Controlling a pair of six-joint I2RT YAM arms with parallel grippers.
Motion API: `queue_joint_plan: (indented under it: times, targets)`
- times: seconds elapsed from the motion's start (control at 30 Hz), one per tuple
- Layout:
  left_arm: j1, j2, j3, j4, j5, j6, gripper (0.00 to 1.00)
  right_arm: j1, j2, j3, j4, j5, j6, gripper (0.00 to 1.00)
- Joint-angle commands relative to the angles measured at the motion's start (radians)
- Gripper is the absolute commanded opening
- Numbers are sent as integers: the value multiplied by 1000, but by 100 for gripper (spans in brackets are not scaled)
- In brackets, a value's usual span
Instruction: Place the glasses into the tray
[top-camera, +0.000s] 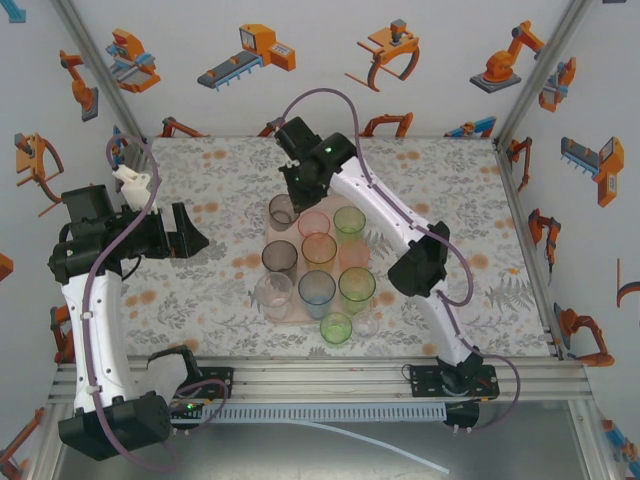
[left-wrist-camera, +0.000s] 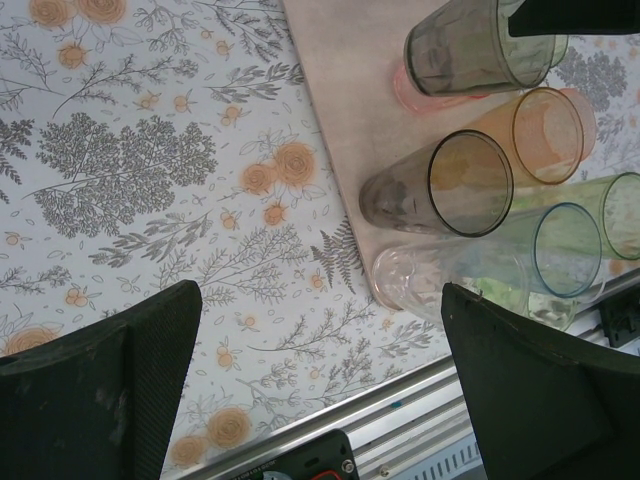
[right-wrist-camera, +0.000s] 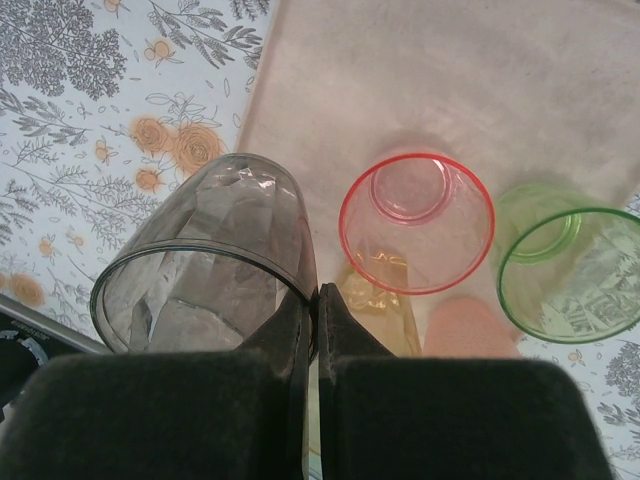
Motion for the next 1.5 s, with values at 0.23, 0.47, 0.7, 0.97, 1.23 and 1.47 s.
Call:
queue_joint_plan:
  times: [0.23, 0.47, 0.7, 0.97, 1.23, 1.47]
  targets:
    - [12, -19, -10, 12, 32, -14, 97, 23, 59, 38, 24, 3, 17, 2]
    - [15, -22, -10, 12, 34, -16, 97, 25, 89, 42, 24, 15, 14, 3]
    - [20, -22, -10, 12, 37, -19, 97, 26, 111, 47, 22, 17, 15, 4]
    - [22, -24, -10, 11, 36, -22, 97, 26, 138, 55, 20, 10, 18, 4]
    - [26, -25, -14, 11, 41, -21, 97, 26, 156, 58, 14, 12, 15, 4]
    - [28, -28, -16, 11, 38, -21, 97, 30, 168, 69, -2, 34, 7, 5]
